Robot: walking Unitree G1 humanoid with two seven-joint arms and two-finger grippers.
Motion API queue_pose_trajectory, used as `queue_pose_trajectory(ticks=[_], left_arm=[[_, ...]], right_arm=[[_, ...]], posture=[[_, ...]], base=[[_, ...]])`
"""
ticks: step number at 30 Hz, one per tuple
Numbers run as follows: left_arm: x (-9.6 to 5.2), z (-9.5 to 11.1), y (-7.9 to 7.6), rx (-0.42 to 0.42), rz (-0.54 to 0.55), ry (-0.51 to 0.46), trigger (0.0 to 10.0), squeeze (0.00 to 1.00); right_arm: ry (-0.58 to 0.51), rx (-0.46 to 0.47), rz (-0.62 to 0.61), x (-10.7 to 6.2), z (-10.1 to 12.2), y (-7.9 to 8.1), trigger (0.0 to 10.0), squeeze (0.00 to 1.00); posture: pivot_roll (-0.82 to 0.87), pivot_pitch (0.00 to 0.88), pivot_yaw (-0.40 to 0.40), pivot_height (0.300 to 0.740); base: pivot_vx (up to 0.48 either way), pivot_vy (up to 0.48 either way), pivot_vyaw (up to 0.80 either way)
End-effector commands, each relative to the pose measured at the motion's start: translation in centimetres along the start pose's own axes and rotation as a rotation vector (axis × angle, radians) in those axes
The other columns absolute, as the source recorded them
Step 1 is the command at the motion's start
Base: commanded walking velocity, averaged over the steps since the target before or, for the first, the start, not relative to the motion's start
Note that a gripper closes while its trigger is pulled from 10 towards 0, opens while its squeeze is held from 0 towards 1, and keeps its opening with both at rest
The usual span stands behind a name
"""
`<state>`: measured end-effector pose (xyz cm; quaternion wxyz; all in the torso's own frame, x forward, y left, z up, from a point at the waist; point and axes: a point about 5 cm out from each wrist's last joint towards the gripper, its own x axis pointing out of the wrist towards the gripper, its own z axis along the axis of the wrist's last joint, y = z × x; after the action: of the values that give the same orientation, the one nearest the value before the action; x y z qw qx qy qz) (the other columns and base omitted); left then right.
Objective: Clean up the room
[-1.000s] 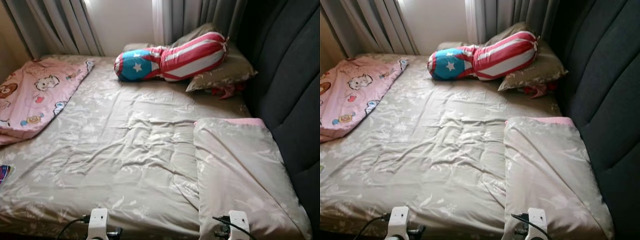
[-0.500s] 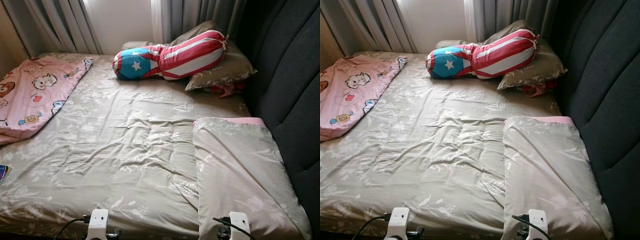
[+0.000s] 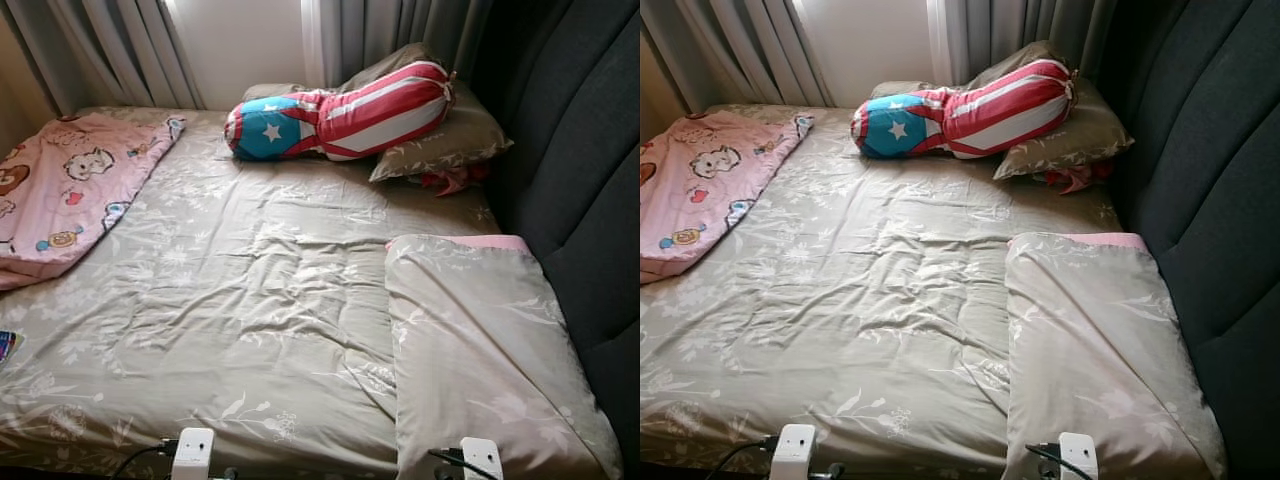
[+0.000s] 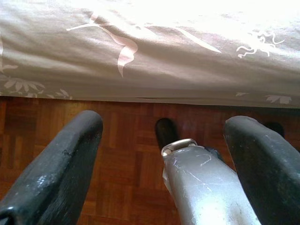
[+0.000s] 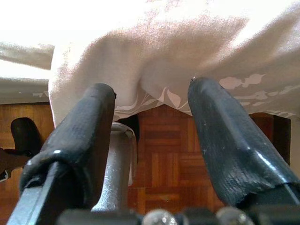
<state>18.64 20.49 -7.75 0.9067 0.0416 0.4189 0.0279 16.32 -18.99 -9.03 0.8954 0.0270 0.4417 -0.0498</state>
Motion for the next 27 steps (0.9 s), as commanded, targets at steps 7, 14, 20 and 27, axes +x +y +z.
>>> queue_pose_trajectory(ticks=[7, 14, 20, 27], left_arm=[[-0.2, -0.7, 0.1, -0.004, 0.007, 0.022, 10.0, 0.00], [-0.3, -1.0, 0.5, -0.025, 0.022, 0.026, 10.0, 0.00], [-0.4, -1.3, 0.9, -0.038, 0.038, 0.034, 10.0, 0.00], [-0.4, -1.1, 1.1, -0.047, 0.044, 0.026, 10.0, 0.00]], right_arm=[[0.029, -0.001, 0.004, -0.1, -0.7, 0.1, 10.0, 0.00], [0.037, -0.021, 0.015, -0.2, -0.9, 0.3, 10.0, 0.00], [0.037, -0.055, 0.029, -0.2, -0.9, 0.6, 10.0, 0.00], [0.029, -0.010, 0.013, 0.0, -0.3, 0.5, 10.0, 0.00]], posture=[[-0.12, 0.047, -0.005, 0.740], [-0.11, 0.048, -0.009, 0.740], [-0.09, 0.059, -0.015, 0.740], [-0.09, 0.081, -0.020, 0.740]], base=[[0.000, 0.000, 0.00], [0.000, 0.000, 0.00], [0.000, 0.176, 0.35], [0.000, 0.409, 0.34]])
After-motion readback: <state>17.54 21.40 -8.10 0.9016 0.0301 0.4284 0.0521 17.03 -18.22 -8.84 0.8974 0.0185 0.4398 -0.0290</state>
